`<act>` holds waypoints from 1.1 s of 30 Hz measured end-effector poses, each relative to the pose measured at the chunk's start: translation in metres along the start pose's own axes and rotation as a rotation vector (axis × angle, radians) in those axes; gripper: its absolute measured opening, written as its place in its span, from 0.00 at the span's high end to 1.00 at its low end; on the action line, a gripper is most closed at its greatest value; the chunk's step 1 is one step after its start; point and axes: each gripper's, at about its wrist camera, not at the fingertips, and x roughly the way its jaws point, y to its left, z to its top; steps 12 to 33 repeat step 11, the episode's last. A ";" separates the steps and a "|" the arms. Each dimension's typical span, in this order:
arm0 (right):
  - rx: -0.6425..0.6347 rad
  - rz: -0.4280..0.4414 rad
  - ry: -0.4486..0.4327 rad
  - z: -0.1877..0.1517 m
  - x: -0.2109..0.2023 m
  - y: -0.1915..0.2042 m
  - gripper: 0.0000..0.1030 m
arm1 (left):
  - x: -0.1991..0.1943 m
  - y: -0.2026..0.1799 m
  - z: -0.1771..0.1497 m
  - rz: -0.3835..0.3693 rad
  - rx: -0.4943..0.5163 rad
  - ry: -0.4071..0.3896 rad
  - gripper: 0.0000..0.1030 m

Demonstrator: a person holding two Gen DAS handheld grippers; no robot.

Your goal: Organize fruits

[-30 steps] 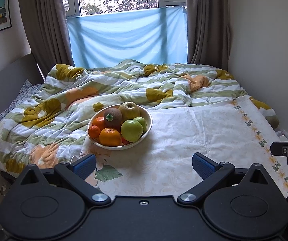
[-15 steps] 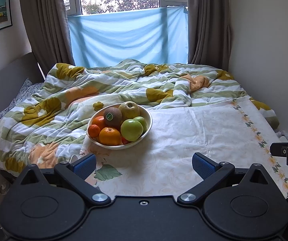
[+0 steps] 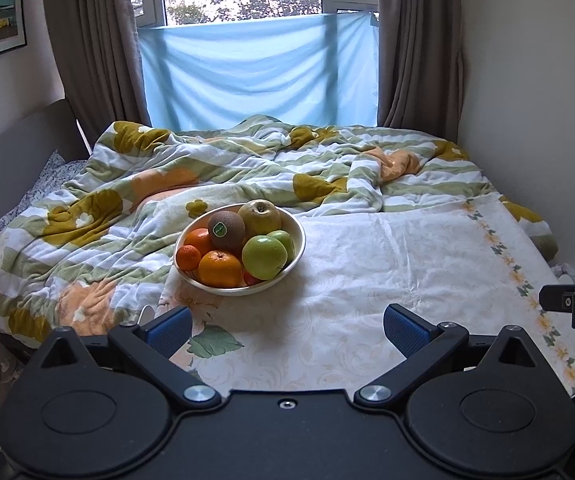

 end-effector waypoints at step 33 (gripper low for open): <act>0.004 0.002 0.001 0.001 0.001 -0.001 0.00 | 0.006 0.008 0.001 0.023 -0.035 0.001 0.00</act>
